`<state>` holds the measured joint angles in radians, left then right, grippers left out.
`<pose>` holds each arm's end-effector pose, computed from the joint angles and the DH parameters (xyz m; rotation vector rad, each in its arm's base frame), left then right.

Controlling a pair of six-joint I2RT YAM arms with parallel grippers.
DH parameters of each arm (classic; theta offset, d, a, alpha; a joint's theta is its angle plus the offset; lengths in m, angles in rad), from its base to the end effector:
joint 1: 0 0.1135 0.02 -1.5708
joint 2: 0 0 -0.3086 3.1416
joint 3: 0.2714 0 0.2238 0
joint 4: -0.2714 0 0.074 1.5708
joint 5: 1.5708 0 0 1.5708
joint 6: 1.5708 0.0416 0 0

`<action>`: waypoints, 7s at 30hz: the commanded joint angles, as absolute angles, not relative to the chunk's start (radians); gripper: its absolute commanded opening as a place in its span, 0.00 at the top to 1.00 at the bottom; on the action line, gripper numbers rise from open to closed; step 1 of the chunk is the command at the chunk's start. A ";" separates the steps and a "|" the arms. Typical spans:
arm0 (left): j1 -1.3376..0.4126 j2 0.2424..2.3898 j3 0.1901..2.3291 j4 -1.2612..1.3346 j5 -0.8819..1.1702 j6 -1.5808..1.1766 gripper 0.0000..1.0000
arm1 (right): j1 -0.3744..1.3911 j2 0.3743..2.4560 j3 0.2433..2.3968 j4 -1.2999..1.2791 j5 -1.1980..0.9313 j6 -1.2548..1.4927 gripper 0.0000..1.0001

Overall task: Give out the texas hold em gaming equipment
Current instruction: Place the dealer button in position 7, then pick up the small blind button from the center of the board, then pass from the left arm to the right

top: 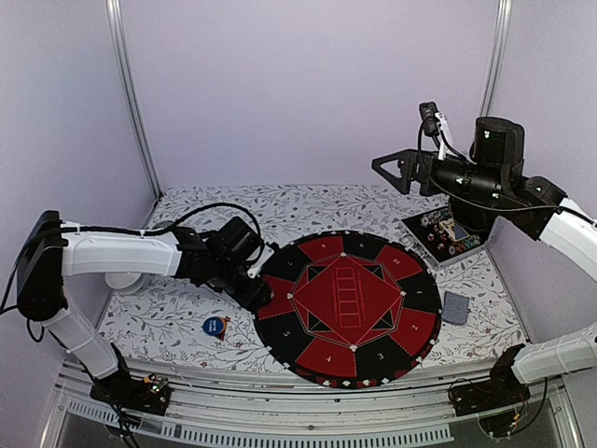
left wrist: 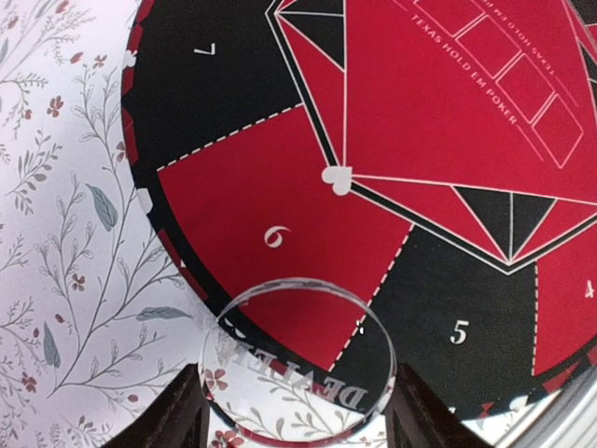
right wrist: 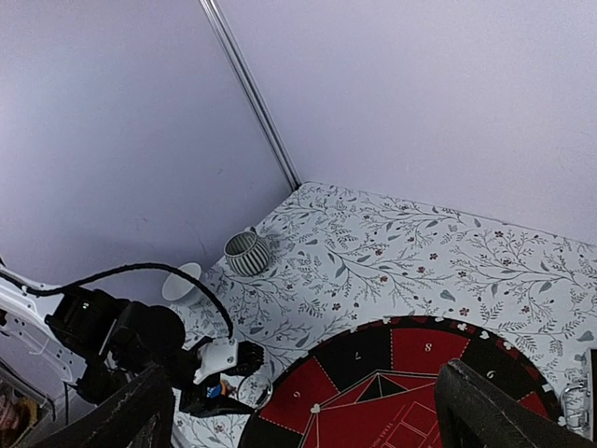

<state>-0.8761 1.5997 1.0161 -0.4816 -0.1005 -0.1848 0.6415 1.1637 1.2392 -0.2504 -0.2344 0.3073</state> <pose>0.1938 -0.2261 0.2523 0.8643 2.5015 -0.2311 0.1713 0.1400 0.4531 -0.4797 1.7637 0.8875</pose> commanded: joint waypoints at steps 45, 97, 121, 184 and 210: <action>-0.690 2.285 1.850 -0.771 -0.092 -0.062 0.54 | 0.568 1.283 1.134 -0.238 -0.324 -0.153 0.01; -0.697 1.574 0.894 -0.789 -0.005 -0.551 0.21 | 0.568 1.193 0.987 -0.178 -0.386 -0.168 0.01; -0.688 1.528 0.833 -0.762 0.024 -0.537 0.52 | 0.568 1.204 0.997 -0.180 -0.385 -0.161 0.01; -0.936 1.677 1.411 -0.875 -0.173 -0.155 0.56 | 0.819 2.171 1.397 0.495 -1.003 0.995 0.61; -0.936 1.657 1.411 -0.845 -0.200 -0.153 0.56 | 0.827 2.222 1.444 0.469 -1.032 0.985 0.98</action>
